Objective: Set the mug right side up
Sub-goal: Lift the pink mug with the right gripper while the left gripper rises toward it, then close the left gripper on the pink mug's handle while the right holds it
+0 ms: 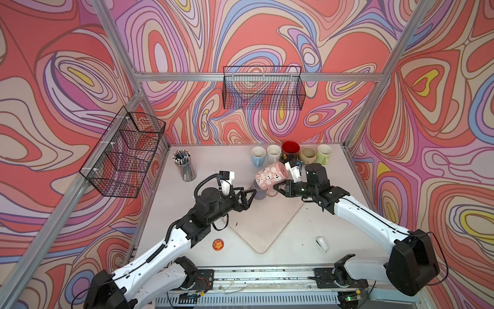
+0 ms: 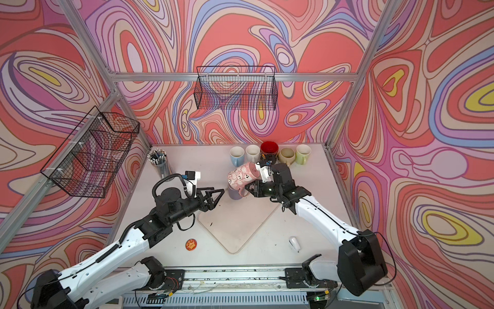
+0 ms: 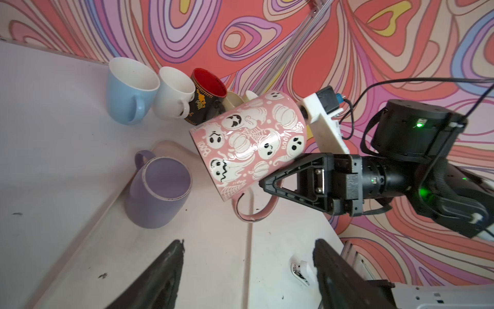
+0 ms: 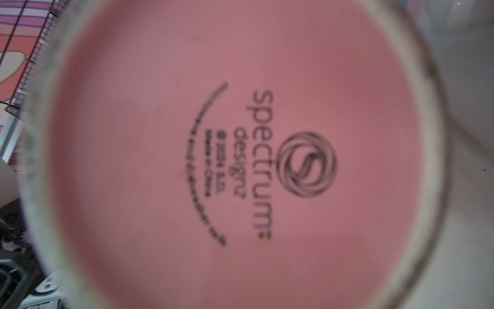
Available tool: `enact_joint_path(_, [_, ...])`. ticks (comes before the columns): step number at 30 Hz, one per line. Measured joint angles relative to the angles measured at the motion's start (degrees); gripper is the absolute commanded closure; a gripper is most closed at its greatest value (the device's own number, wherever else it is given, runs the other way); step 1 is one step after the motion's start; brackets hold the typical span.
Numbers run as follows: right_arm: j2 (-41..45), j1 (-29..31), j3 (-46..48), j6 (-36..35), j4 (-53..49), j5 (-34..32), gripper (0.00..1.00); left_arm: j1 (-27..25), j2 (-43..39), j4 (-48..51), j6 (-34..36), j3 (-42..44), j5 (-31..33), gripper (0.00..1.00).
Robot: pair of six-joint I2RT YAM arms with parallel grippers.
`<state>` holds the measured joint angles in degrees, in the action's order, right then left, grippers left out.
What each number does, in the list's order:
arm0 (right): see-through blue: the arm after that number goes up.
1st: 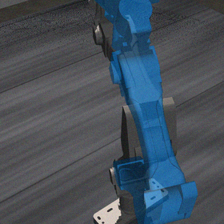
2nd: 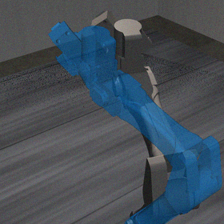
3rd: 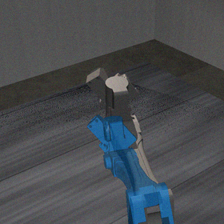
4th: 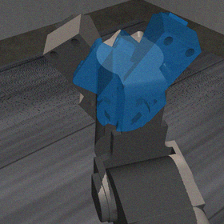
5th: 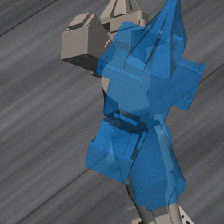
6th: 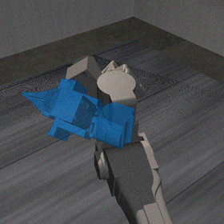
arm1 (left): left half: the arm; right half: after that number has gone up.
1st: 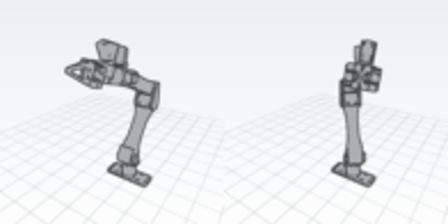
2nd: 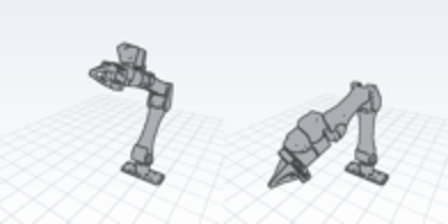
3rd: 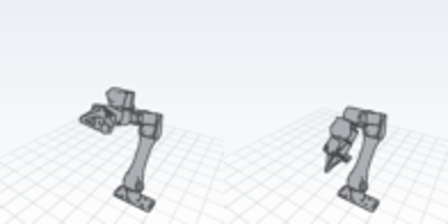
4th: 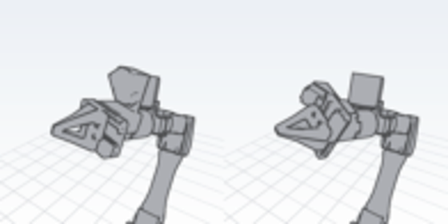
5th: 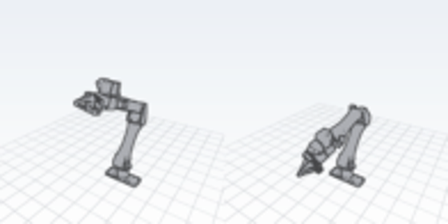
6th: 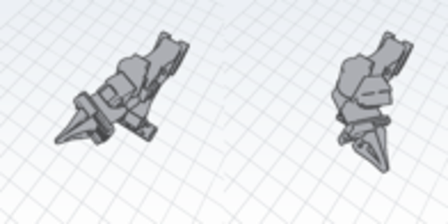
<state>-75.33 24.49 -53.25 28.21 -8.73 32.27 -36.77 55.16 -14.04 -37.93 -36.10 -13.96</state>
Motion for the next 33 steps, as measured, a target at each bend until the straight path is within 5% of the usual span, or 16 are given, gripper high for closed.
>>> enact_joint_path(17, [-9.3,-4.9,-8.3,15.1,18.6,12.6,1.0,8.4,19.1,-32.2,-20.4,-2.4,-21.9,0.19])
enact_joint_path(33, [-12.9,-5.0,-12.6,22.1,24.8,21.3,1.0,11.0,33.6,-46.5,-31.4,-9.9,-27.6,0.23])
